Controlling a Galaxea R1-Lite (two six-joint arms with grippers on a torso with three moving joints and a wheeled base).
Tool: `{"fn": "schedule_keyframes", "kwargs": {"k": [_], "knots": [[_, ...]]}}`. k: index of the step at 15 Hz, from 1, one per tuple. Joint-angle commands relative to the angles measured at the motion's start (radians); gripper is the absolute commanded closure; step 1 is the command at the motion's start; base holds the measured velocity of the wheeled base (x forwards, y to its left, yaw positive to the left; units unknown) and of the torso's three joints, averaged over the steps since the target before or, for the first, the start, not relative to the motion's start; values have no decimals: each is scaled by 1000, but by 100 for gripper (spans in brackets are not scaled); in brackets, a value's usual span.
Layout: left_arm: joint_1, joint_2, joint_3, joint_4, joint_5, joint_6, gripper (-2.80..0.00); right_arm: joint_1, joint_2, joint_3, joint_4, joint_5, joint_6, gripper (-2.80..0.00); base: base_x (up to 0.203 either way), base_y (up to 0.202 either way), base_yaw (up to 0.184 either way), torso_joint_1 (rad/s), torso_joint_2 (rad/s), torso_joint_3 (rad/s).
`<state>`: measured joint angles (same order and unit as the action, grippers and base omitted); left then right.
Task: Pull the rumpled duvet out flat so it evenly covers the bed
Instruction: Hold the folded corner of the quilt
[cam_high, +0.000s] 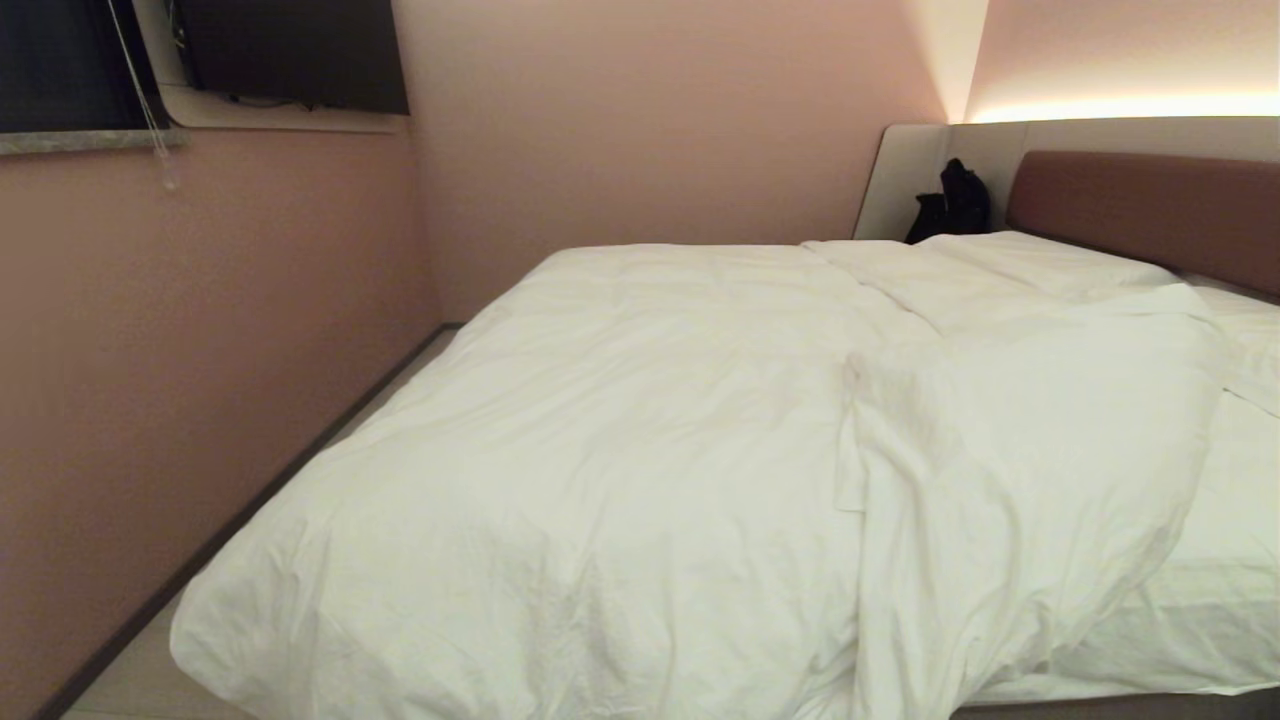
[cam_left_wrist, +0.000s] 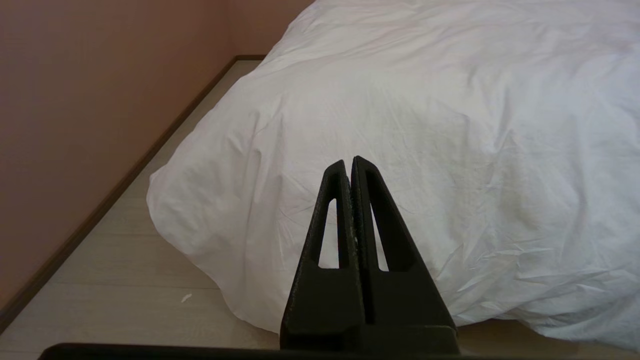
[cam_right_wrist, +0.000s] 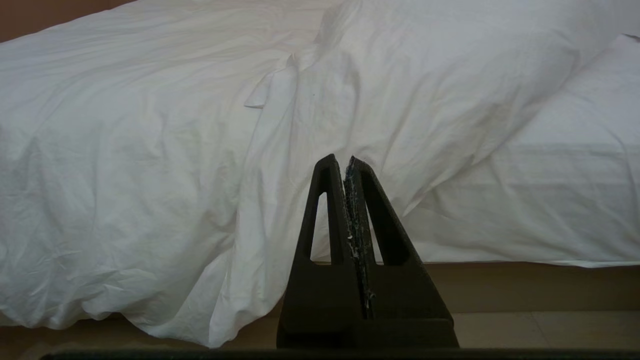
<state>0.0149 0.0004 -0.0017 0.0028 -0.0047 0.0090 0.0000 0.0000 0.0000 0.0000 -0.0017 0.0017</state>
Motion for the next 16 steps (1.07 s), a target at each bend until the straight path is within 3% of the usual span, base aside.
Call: {"fn": "schedule_keyframes", "kwargs": {"k": [1,16], "knots": [[0,0,0,0,0,0,0,0,0,0,0,0,0,0,0,0,0,0,0,0],[0,0,0,0,0,0,0,0,0,0,0,0,0,0,0,0,0,0,0,0]]}}
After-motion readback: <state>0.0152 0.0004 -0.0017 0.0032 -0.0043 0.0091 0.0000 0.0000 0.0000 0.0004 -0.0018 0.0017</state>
